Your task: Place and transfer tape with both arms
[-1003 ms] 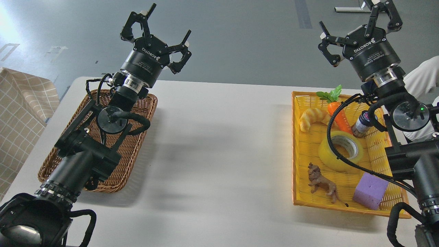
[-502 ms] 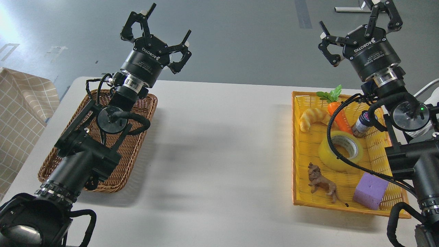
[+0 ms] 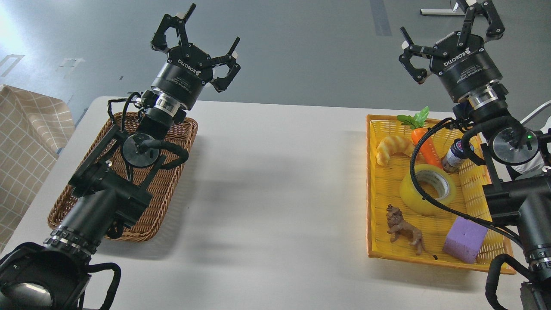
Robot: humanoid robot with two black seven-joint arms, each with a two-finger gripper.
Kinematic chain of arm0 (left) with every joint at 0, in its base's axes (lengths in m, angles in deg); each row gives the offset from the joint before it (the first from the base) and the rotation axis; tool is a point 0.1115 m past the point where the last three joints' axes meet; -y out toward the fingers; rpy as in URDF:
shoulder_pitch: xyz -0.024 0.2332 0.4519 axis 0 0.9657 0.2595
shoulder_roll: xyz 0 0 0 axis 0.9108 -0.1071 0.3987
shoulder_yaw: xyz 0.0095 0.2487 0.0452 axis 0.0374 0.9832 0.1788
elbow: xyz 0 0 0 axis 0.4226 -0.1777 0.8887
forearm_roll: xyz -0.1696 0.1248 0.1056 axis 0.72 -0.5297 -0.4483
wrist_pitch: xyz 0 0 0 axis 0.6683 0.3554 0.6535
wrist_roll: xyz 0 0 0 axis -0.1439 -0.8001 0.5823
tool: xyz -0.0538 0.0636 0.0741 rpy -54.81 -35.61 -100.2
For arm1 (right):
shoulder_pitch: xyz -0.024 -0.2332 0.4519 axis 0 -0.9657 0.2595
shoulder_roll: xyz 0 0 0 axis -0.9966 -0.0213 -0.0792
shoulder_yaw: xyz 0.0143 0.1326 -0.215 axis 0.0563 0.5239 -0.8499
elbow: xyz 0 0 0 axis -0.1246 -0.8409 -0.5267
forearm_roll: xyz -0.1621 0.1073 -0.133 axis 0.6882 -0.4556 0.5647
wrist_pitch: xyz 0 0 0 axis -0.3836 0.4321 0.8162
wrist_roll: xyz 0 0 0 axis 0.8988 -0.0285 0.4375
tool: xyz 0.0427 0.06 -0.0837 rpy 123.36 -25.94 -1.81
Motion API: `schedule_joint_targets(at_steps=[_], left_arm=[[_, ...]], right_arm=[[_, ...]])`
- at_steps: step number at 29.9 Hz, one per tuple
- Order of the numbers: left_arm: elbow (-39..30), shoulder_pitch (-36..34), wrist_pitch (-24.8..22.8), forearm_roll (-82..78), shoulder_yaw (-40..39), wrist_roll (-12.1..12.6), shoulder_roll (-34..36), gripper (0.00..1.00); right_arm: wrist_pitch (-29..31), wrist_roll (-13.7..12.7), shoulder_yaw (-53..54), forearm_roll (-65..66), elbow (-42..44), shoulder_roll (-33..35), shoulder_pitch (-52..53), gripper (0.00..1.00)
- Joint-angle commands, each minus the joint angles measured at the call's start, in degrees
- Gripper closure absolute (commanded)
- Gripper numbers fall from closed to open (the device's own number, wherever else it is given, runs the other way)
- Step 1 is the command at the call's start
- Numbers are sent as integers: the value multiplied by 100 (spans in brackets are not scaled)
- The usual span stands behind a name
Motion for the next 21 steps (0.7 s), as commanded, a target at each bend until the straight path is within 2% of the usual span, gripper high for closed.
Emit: schedule_joint_targets(at_steps=[1, 21], left_arm=[[0, -9, 0, 5, 8, 0, 0, 2], [0, -18, 0, -4, 8, 0, 9, 2]], right_arm=[[0, 0, -1, 0, 0, 0, 0, 0], [0, -9, -10, 0, -9, 9, 0, 0]])
